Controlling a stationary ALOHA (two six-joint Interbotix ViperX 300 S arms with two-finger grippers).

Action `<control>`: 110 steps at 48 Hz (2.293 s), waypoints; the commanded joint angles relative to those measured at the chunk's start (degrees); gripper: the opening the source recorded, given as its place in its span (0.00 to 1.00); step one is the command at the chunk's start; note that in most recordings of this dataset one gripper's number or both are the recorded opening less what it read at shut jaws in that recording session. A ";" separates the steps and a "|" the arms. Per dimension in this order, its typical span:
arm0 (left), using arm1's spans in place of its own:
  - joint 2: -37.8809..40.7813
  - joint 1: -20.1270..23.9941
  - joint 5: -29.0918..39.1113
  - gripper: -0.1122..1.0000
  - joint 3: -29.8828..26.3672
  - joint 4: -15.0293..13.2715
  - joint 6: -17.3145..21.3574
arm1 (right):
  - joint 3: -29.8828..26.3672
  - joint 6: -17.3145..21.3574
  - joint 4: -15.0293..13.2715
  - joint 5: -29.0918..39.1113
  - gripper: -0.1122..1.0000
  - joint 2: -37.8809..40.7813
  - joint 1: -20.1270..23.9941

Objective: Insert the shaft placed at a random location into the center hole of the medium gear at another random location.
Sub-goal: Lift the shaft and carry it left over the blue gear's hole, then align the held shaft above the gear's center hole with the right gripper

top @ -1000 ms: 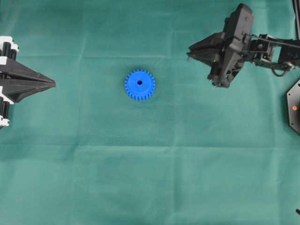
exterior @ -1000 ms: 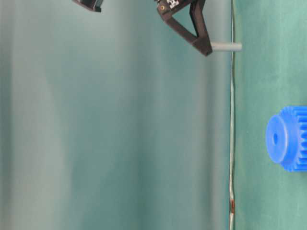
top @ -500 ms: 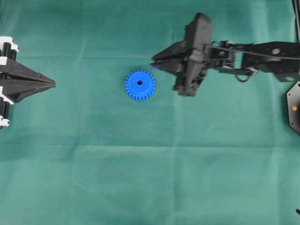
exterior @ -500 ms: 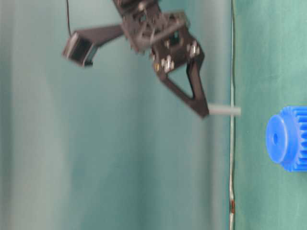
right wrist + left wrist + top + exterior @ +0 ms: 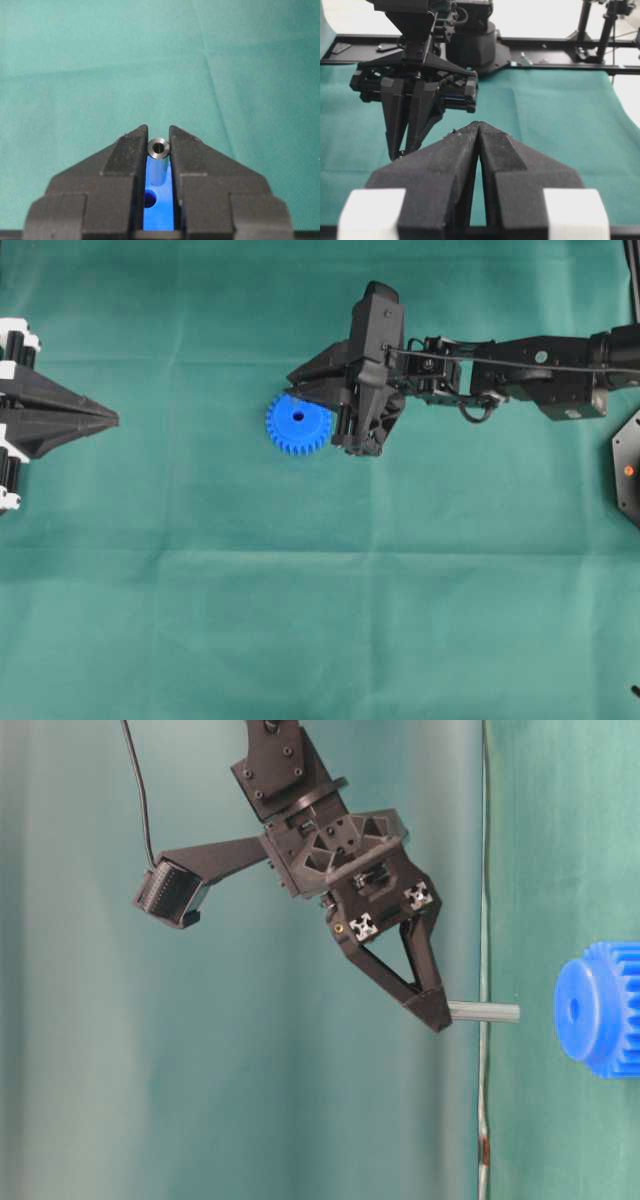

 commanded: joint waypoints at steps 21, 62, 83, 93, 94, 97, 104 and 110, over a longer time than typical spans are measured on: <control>0.53 0.00 -0.18 0.10 -1.32 0.09 -0.09 | -1.41 0.26 1.32 -2.02 0.22 3.08 0.79; 0.53 0.00 0.18 0.10 -1.41 0.09 -0.09 | -0.79 0.00 1.67 -1.41 0.22 -1.85 0.70; 0.44 0.00 0.18 0.10 -1.32 0.09 -0.09 | -0.79 0.00 1.85 -1.76 0.22 0.88 1.49; 0.44 0.00 0.18 0.10 -1.41 0.09 -0.09 | -0.79 0.18 1.93 -2.29 0.22 2.99 1.49; 0.44 0.00 0.18 0.10 -1.32 0.09 -0.09 | -0.88 0.26 1.93 -2.37 0.22 3.16 1.49; 0.44 0.00 0.18 0.10 -1.41 0.09 -0.09 | -0.79 0.26 1.93 -2.55 0.22 3.52 1.49; 0.44 0.00 0.18 0.10 -1.41 0.09 -0.09 | -0.88 0.26 2.02 -3.16 0.22 4.48 1.49; 0.44 0.00 0.18 0.10 -1.32 0.09 -0.09 | -0.88 0.26 2.02 -3.25 0.22 5.27 1.49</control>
